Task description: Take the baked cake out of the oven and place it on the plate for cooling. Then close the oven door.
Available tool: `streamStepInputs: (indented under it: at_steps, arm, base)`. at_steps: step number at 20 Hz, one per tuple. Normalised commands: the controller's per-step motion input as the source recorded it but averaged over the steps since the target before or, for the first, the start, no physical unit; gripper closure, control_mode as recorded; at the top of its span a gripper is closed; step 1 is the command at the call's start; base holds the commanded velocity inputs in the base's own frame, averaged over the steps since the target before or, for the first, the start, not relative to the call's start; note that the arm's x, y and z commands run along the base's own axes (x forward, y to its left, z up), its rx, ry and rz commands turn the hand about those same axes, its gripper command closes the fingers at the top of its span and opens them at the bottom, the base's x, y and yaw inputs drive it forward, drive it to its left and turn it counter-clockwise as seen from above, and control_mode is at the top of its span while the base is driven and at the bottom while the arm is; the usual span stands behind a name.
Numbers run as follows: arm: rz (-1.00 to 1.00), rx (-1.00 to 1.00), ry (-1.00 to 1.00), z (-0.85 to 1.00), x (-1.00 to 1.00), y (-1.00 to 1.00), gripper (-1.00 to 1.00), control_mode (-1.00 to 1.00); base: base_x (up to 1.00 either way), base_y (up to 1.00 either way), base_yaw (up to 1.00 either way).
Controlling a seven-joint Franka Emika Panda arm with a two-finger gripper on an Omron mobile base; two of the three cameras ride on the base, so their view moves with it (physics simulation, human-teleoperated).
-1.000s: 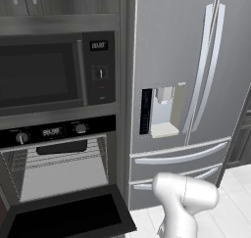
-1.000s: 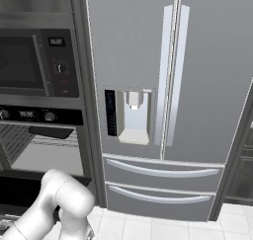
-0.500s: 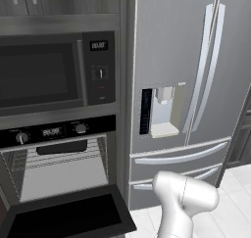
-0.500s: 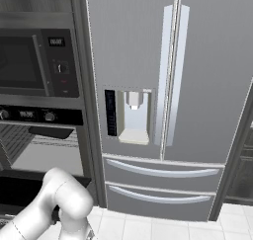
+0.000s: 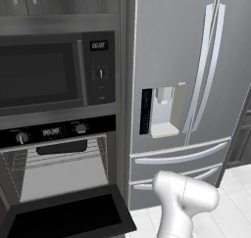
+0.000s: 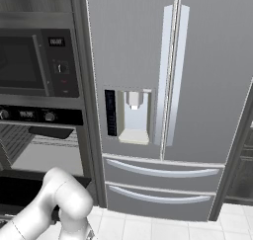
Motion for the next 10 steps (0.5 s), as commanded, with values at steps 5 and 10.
streamStepInputs:
  at_steps: [5, 10]
  arm:
    - [-0.06, 0.0, -0.03, 0.14, 0.17, 0.02, -1.0, -1.0]
    - [-0.03, 0.0, 0.0, 0.28, 0.34, 0.0, -1.0, -1.0]
  base:
    - [0.0, 0.0, 0.0]
    - [0.0, 0.0, 0.0]
